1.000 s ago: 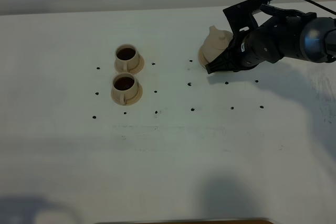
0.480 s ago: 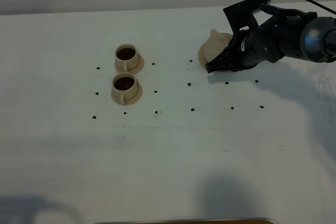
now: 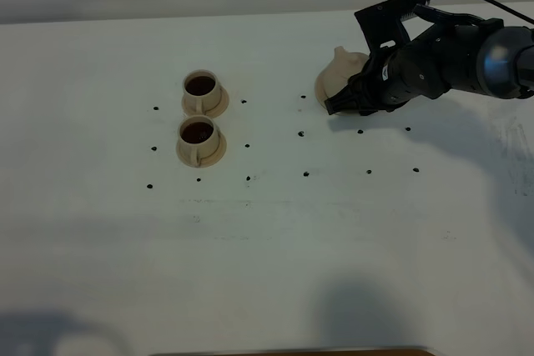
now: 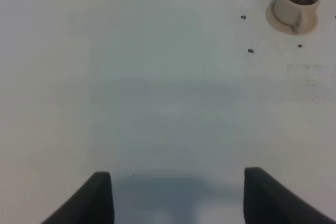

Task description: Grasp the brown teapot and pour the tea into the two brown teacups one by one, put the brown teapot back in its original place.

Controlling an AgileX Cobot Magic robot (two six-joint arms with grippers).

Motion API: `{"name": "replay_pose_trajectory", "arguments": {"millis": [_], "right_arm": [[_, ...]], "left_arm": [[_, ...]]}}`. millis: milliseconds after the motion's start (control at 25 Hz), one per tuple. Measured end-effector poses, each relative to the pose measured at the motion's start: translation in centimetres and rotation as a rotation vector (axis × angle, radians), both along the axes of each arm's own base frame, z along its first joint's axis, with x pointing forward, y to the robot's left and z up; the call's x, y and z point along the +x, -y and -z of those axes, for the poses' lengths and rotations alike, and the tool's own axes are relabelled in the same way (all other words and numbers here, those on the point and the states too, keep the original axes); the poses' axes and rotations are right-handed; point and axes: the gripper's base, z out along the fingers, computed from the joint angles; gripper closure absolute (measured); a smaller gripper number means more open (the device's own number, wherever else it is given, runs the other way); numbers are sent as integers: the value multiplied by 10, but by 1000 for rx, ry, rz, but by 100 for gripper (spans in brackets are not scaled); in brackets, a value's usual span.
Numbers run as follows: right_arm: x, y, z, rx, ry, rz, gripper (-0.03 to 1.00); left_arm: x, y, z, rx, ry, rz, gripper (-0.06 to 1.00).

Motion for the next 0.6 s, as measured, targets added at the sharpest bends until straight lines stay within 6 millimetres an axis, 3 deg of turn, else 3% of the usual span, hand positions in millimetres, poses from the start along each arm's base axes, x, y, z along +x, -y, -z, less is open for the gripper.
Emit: {"name": "replay_pose_trajectory", "arguments": {"millis": [280, 600], "right_arm": [[1, 1, -6, -14, -19, 14, 50], [-2, 6, -67, 11, 66, 41, 50]], "left_arm": [[0, 0, 0, 0, 0, 0, 35], [0, 0, 0, 0, 0, 0, 35]]}}
